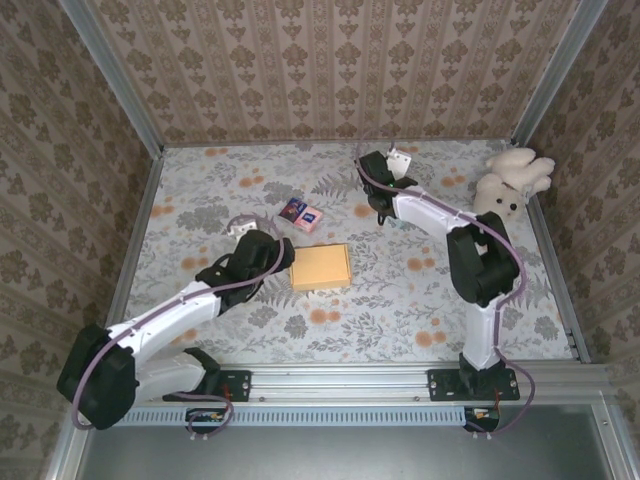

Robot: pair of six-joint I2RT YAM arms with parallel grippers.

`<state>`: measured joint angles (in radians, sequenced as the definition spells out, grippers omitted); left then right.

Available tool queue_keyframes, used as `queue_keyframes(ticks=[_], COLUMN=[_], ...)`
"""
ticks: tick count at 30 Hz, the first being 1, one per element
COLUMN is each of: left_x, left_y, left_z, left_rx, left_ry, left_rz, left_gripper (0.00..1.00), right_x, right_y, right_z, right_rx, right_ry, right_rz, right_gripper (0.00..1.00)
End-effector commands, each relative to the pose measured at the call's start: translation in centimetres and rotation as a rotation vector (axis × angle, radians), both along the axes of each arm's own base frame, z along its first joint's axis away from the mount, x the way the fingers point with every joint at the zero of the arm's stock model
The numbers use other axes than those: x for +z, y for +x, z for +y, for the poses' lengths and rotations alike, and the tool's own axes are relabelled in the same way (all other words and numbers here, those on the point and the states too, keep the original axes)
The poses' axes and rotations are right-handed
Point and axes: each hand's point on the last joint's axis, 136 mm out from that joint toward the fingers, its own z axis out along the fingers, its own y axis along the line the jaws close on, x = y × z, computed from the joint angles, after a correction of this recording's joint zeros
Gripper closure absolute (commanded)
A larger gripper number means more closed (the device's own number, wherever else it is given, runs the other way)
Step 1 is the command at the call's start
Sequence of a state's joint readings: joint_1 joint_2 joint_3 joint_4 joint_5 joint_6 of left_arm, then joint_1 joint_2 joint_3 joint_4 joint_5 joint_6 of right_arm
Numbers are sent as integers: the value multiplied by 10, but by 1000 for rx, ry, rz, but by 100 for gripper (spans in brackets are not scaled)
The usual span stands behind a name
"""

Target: Fold the paper box

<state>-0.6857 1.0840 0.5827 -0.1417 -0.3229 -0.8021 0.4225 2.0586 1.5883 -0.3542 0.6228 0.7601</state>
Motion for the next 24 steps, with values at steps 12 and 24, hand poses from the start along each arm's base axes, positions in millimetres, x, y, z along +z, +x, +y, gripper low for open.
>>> queue_keyframes(ticks=[12,24], left_x=[9,11], left_y=[-10,-16], left_z=[3,7], left_rx=[-30,-15], left_ry=[-43,-68], left_rz=[-52,-48], left_gripper=[8,8], right_x=[-75,-120], right_y=[-2,-54], right_z=[-23,23], right_rx=[-73,461], right_ry=[59,80], right_rz=[229,544], right_gripper=[35,42])
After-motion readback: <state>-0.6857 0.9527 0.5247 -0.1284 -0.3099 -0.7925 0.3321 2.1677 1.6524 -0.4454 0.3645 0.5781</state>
